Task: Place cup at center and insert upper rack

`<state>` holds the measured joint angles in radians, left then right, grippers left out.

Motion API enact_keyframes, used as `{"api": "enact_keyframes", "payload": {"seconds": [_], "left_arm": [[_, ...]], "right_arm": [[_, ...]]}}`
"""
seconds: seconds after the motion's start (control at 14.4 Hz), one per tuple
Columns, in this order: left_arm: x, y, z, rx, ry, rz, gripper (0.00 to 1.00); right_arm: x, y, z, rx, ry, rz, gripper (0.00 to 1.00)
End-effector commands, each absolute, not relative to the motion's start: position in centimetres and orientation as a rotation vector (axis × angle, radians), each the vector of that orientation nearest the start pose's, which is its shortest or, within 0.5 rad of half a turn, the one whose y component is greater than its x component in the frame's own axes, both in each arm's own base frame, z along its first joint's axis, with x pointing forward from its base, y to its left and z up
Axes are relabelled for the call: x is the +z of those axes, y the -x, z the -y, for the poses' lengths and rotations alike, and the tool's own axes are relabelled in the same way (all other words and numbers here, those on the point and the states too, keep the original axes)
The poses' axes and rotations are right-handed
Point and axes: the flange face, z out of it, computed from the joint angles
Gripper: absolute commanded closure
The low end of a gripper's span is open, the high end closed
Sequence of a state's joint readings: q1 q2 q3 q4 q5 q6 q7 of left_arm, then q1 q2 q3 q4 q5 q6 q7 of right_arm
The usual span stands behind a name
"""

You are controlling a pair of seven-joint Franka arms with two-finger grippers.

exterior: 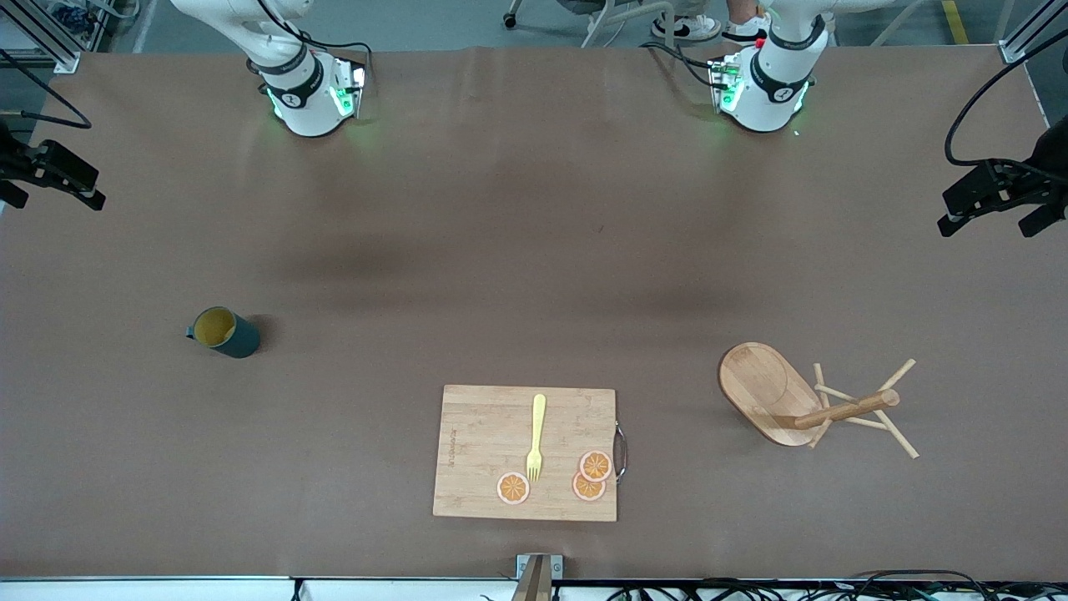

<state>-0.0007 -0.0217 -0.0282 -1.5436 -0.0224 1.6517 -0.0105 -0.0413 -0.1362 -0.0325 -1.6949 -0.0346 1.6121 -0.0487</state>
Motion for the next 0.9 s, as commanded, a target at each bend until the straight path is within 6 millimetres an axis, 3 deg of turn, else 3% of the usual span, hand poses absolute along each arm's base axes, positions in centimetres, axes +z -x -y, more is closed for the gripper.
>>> {"api": "enact_keyframes", "payload": {"seconds": [0.0,0.83], "left_arm": [[66.15,-54.98,1.70,-0.198,3.159,-0.027,0.00],[66.31,-54.99,1.79,-0.206,3.159,-0.029,0.00]], "right_arm": [[64.61,-51.38,4.16,-0.094,3.187,-0.033,0.00],[64.42,-51.34,4.40,-0.074,3.179,-0.048,0.00]]}}
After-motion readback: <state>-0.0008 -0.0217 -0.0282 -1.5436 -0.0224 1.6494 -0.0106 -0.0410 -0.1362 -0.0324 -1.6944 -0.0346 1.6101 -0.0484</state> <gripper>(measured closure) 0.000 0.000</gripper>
